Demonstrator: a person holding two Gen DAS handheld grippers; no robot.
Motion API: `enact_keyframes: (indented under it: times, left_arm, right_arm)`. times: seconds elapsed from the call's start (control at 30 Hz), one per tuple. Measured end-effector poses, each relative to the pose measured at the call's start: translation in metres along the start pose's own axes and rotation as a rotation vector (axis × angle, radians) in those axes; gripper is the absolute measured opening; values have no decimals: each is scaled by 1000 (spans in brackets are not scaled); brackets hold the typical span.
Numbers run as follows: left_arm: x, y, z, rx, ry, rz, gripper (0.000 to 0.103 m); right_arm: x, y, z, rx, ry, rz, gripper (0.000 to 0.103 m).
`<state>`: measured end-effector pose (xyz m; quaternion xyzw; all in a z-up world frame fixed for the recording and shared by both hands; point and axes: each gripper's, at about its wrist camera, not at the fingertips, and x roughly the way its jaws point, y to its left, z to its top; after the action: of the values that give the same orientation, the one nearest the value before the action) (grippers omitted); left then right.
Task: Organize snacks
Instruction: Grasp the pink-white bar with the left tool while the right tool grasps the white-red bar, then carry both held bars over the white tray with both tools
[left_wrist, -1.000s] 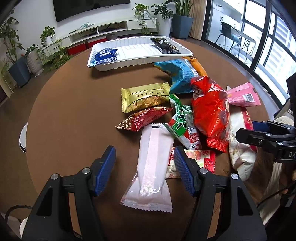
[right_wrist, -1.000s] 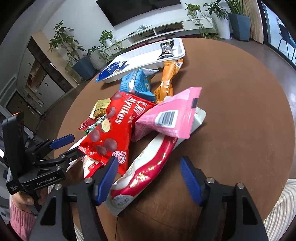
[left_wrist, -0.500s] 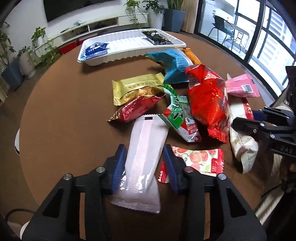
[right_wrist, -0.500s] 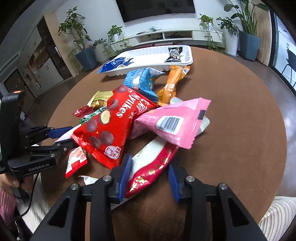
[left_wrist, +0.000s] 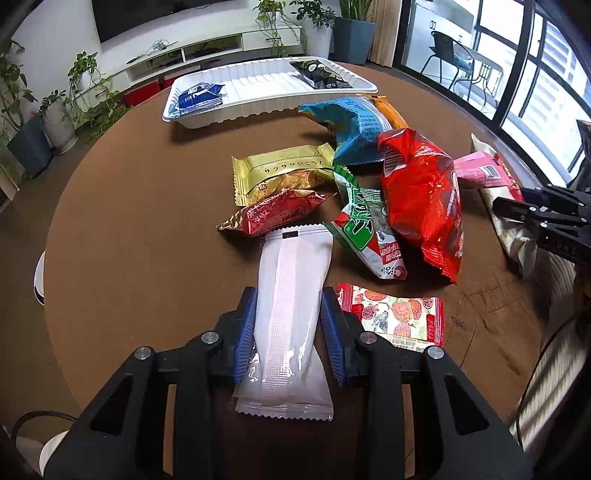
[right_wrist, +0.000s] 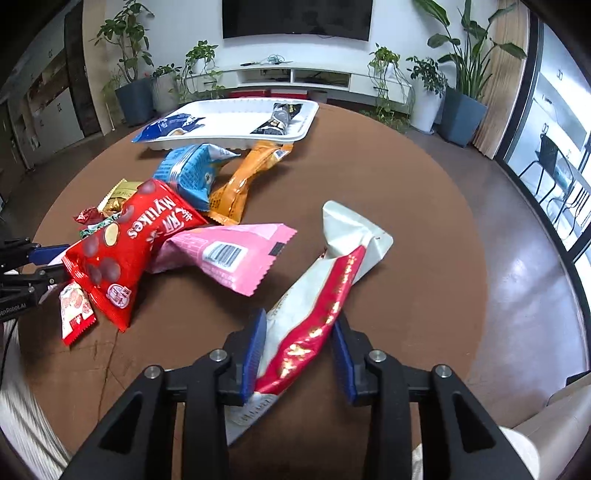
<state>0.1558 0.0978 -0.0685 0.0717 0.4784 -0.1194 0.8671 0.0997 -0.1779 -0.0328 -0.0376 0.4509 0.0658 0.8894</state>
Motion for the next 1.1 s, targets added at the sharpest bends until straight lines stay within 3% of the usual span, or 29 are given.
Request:
enact_keyframes:
  times: [0.17,0.37,0.67,0.9,1.1]
  left_arm:
    - [-6,-3,-6,-2,-2,1,32]
    - [-8,0,-8,-24,-19,-32,26]
    - [-10,20,-9,-147,-26,-143,23]
    - [-13,30,-12,-212,-25,-199,23]
    - [-18,32,-16,-232,-28,-221,23]
  right_arm:
    - [5,-6,-2,85,25,78,40]
    - [2,-10,-7,133,12,121,29]
    - [4,-45,-12,372,26,340,16]
    - [5,-64,-21,525,24,478,15]
    - [7,-73,-23,605,20,544,15]
